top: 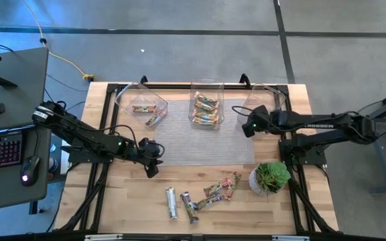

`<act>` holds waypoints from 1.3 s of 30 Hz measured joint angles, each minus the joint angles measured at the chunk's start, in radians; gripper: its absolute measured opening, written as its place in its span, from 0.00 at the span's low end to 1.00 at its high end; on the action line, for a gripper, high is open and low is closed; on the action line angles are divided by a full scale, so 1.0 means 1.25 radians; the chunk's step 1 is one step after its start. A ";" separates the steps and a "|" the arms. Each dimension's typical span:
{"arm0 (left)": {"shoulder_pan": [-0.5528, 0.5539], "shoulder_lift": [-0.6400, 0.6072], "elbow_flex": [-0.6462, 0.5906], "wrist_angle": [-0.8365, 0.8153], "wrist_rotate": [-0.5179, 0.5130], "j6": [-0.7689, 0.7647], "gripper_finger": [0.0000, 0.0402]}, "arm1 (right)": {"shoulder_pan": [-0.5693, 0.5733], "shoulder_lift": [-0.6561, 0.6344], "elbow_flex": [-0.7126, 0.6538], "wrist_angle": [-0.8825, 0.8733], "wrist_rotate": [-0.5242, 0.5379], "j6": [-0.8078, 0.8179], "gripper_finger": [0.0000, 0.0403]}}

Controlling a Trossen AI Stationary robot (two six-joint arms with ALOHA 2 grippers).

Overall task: Pick and place Granola Bars by type
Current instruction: Put the blue granola bar into the right transparent bin

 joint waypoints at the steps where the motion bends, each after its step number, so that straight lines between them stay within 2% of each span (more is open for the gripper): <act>1: 0.000 0.000 0.000 0.000 0.000 0.000 0.33 | -0.001 0.000 0.004 0.002 0.004 -0.014 0.18; 11: 0.000 0.000 0.000 0.000 0.003 0.000 0.33 | -0.001 0.005 0.038 0.123 0.054 -0.204 0.34; 21: 0.000 0.000 0.000 0.000 0.003 -0.001 0.33 | -0.001 0.000 0.038 0.353 0.034 -0.350 0.36; 24: 0.000 0.000 0.000 0.000 0.003 -0.001 0.33 | -0.001 -0.002 0.038 0.449 -0.036 -0.394 0.36; 28: 0.000 0.000 0.000 0.000 0.003 -0.001 0.33 | 0.027 0.001 0.038 0.602 -0.212 -0.484 0.36; 33: 0.000 0.000 0.000 0.001 0.001 -0.001 0.33 | 0.148 0.021 0.039 0.769 -0.340 -0.645 0.37; 39: 0.000 0.000 0.000 0.004 -0.016 0.000 0.33 | 0.326 0.077 0.039 0.824 -0.427 -0.781 0.37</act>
